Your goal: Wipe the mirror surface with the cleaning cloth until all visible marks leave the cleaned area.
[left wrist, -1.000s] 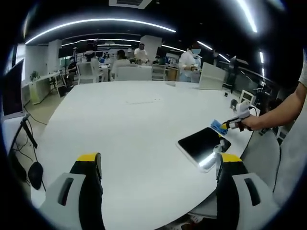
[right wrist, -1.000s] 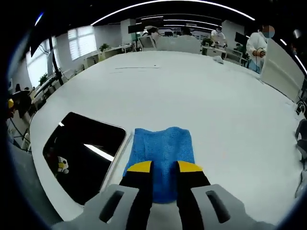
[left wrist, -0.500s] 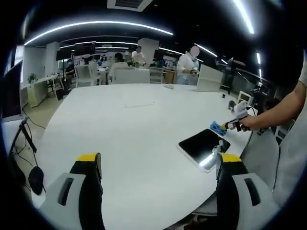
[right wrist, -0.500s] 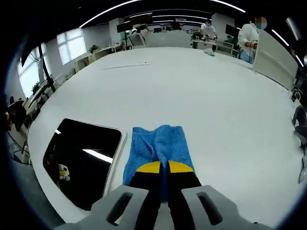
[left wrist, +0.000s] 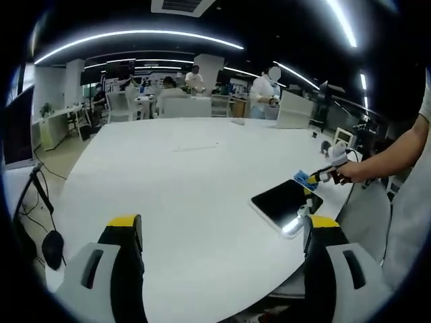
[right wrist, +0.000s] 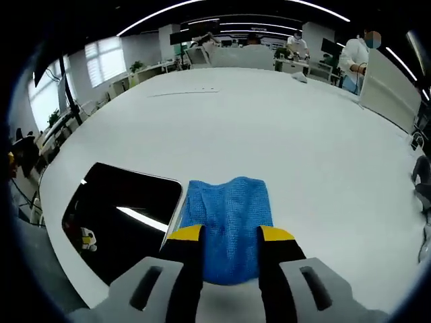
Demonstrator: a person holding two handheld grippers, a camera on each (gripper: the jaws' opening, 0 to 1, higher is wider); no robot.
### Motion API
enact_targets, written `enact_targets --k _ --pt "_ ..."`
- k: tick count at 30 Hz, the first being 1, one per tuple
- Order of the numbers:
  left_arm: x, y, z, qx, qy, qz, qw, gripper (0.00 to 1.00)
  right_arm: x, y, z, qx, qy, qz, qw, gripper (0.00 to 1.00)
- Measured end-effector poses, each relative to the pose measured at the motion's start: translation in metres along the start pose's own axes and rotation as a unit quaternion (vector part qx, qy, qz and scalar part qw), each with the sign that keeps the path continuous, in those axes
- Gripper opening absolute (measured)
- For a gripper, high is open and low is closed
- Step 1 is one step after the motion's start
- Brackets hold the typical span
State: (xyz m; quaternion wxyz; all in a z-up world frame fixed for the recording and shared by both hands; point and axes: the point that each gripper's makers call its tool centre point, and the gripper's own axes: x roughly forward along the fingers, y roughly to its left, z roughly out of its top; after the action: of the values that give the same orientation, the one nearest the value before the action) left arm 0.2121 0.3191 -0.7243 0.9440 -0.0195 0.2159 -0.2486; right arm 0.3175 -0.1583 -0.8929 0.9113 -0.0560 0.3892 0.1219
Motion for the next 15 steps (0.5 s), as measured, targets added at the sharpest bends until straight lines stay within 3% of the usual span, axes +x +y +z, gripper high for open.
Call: enact_targets --k 1,3,5,6,10,12,15 --pt "-0.001 0.000 -0.001 0.000 0.001 0.001 1.0000 0.99 0.000 -0.009 -0.001 -0.051 0.005 -0.024 0.9984 0.23" --pt "-0.003 0.000 -0.001 0.001 0.003 0.001 1.0000 0.99 -0.001 0.004 0.000 -0.025 0.004 -0.010 0.9996 0.17" --pt "-0.006 0.001 -0.001 0.002 0.003 0.001 1.0000 0.99 0.000 0.006 -0.002 -0.053 0.015 -0.013 0.9984 0.02" --pt "-0.007 0.003 -0.001 0.002 0.003 0.002 1.0000 0.99 0.000 0.006 -0.001 -0.078 0.020 -0.030 0.9963 0.02" --pt "-0.007 0.011 -0.004 0.002 0.007 0.003 1.0000 0.99 -0.004 0.011 0.000 0.011 0.024 -0.026 0.9993 0.01" --pt "-0.004 0.013 -0.002 0.003 0.006 0.001 1.0000 0.99 -0.007 0.009 0.001 0.035 0.030 -0.030 0.9985 0.01" --pt "-0.002 0.015 0.001 0.005 0.004 -0.001 1.0000 0.99 -0.014 0.005 0.015 0.066 0.009 -0.031 0.9973 0.01"
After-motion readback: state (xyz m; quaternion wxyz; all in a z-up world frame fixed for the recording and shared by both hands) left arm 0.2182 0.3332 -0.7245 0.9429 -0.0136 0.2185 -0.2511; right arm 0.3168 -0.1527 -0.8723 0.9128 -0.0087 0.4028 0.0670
